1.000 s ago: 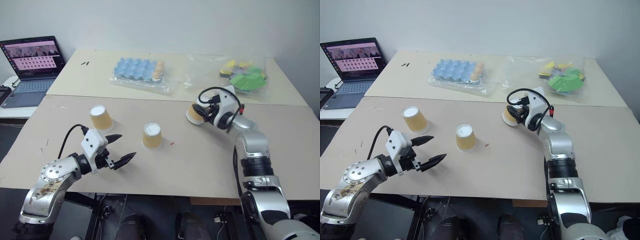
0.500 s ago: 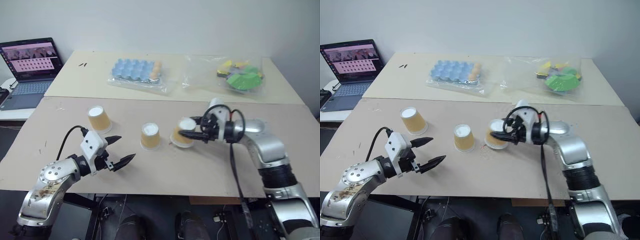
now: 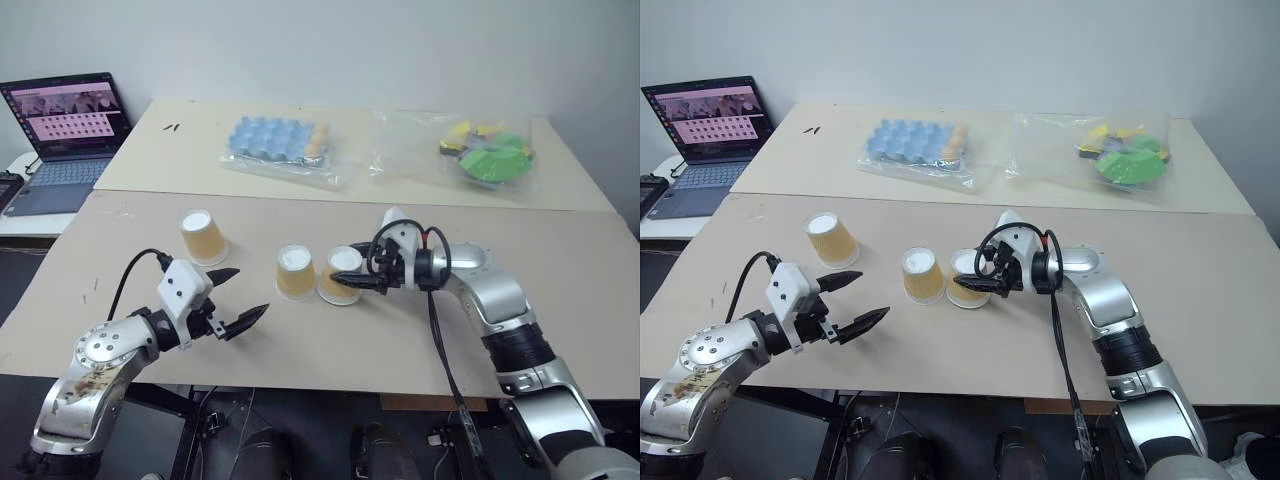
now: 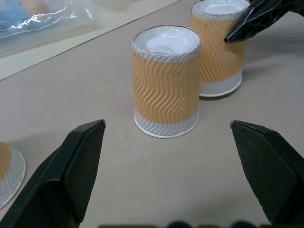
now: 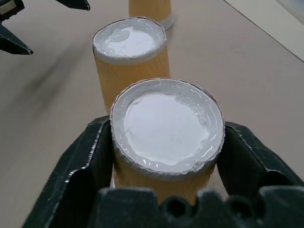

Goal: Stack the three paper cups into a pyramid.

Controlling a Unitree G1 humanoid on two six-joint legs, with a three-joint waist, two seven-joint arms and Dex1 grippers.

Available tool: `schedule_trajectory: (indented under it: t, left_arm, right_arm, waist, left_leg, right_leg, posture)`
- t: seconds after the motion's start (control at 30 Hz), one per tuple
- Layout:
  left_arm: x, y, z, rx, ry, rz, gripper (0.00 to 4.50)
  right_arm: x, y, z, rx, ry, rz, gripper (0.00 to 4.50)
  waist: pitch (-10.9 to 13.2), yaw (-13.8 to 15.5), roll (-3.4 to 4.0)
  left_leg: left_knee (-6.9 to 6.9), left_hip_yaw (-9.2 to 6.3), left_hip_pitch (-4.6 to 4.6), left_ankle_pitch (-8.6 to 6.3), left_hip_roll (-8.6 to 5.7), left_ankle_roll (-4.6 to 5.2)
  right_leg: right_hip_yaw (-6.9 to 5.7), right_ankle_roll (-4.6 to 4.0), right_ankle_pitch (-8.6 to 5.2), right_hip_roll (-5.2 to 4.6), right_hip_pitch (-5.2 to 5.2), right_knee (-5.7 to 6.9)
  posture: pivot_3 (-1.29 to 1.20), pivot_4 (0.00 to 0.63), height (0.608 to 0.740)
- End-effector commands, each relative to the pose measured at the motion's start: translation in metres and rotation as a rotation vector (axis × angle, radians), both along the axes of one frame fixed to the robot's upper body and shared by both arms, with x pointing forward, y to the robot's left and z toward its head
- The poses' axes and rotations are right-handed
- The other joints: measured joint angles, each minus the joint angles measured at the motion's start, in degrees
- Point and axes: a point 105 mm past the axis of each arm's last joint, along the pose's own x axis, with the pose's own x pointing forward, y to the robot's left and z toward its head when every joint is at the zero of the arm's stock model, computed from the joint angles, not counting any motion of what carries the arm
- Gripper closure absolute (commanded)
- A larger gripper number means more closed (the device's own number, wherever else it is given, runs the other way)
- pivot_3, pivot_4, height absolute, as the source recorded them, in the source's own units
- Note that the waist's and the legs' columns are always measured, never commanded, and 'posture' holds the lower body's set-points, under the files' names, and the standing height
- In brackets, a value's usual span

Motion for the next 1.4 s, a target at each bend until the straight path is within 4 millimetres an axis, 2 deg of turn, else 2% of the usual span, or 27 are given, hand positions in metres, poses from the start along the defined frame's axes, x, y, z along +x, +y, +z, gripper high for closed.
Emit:
schedule_trajectory:
  t: [0.03, 0.1, 0.17, 0.23, 0.33, 0.4, 0.47, 0.63, 1.0, 1.17, 1.33, 1.4]
  left_arm:
    - [0.000, 0.007, 0.010, -0.019, -0.045, 0.049, 0.00]
    - [0.002, 0.017, 0.010, -0.037, -0.051, 0.110, 0.00]
    - [0.006, 0.035, 0.010, -0.055, -0.068, 0.215, 0.00]
    - [0.007, 0.044, 0.010, -0.062, -0.078, 0.266, 0.00]
    - [0.011, 0.071, 0.011, -0.082, -0.103, 0.401, 0.00]
    - [0.016, 0.082, 0.011, -0.075, -0.116, 0.435, 0.00]
    - [0.027, 0.087, 0.012, -0.092, -0.122, 0.442, 0.00]
    - [0.047, 0.095, 0.014, -0.121, -0.135, 0.457, 0.00]
    - [0.104, 0.077, 0.012, -0.166, -0.124, 0.382, 0.00]
    - [0.121, 0.073, 0.018, -0.178, -0.120, 0.369, 0.00]
    - [0.125, 0.068, 0.019, -0.184, -0.114, 0.347, 0.00]
    - [0.125, 0.067, 0.019, -0.191, -0.113, 0.341, 0.56]
  right_arm:
    - [-0.006, 0.003, 0.031, 0.039, -0.104, 0.037, 0.06]
    - [-0.013, 0.000, 0.044, 0.061, -0.122, 0.059, 0.06]
    - [-0.021, -0.005, 0.064, 0.095, -0.147, 0.082, 0.06]
    - [-0.026, -0.008, 0.074, 0.112, -0.156, 0.090, 0.06]
    - [-0.036, -0.014, 0.103, 0.159, -0.196, 0.101, 0.06]
    - [-0.042, -0.016, 0.117, 0.174, -0.218, 0.102, 0.06]
    - [-0.046, -0.016, 0.123, 0.168, -0.238, 0.100, 0.06]
    - [-0.049, -0.019, 0.125, 0.158, -0.244, 0.072, 0.06]
    - [-0.053, -0.028, 0.119, 0.133, -0.221, 0.029, 0.06]
    - [-0.054, -0.028, 0.110, 0.110, -0.199, 0.032, 0.06]
    - [-0.057, -0.025, 0.103, 0.098, -0.179, 0.046, 0.06]
    - [-0.058, -0.024, 0.101, 0.094, -0.174, 0.052, 0.00]
  waist:
    - [0.0, -0.1, 0.00]
    - [0.0, -0.1, 0.00]
    - [0.0, 0.0, 0.00]
    - [0.0, 0.0, 0.00]
    - [0.0, 0.0, 0.00]
    - [0.0, 0.0, 0.00]
    - [0.0, 0.2, 0.00]
    - [0.0, 0.4, -0.06]
    - [0.0, 0.6, -0.09]
    - [0.0, 0.1, -0.10]
    - [0.0, 0.1, -0.13]
    - [0.0, 0.1, -0.13]
  left_leg:
    - [0.00, 0.00, 0.00, 0.00, 0.00, 0.00]
    - [-0.01, 0.01, -0.01, 0.00, 0.00, 0.00]
    - [-0.02, -0.01, -0.01, 0.00, 0.00, 0.00]
    - [-0.01, -0.02, -0.02, 0.00, 0.00, 0.01]
    - [0.01, -0.04, 0.01, -0.01, 0.00, 0.01]
    - [0.01, -0.06, 0.01, -0.01, 0.01, 0.01]
    - [-0.01, -0.05, 0.02, -0.01, -0.01, 0.01]
    - [0.02, -0.06, -0.03, -0.05, -0.06, 0.08]
    - [0.05, 0.01, -0.07, -0.05, -0.09, 0.08]
    - [0.03, 0.02, -0.09, -0.04, -0.08, 0.08]
    - [0.06, 0.00, -0.14, -0.06, -0.10, 0.11]
    - [0.06, 0.00, -0.16, -0.06, -0.10, 0.11]
  right_leg:
    - [0.00, 0.00, 0.00, 0.00, 0.00, 0.00]
    - [0.01, 0.00, 0.00, 0.00, -0.02, 0.00]
    - [0.00, 0.00, 0.00, 0.00, -0.02, -0.01]
    - [0.00, 0.00, 0.00, -0.01, -0.01, -0.02]
    - [-0.01, 0.00, 0.00, -0.02, 0.02, -0.01]
    - [-0.02, -0.01, 0.01, -0.03, 0.01, 0.01]
    - [-0.02, -0.01, 0.01, -0.03, 0.01, 0.01]
    - [-0.07, -0.02, 0.01, -0.09, 0.03, -0.01]
    - [-0.10, -0.01, 0.01, -0.03, 0.02, -0.02]
    - [-0.09, -0.01, 0.01, -0.01, 0.01, -0.01]
    - [-0.15, 0.01, 0.00, -0.02, 0.02, -0.01]
    - [-0.15, 0.01, 0.00, -0.01, 0.01, 0.01]
  posture:
    - [0.00, 0.150, 0.706]
    - [0.00, 0.150, 0.706]
    - [0.00, 0.150, 0.706]
    - [0.00, 0.150, 0.706]
    - [0.00, 0.150, 0.706]
    - [0.00, 0.150, 0.706]
    - [0.00, 0.150, 0.706]
    - [0.00, 0.150, 0.706]
    - [0.00, 0.150, 0.706]
    - [0.00, 0.150, 0.706]
    - [0.00, 0.150, 0.706]
    - [0.00, 0.150, 0.706]
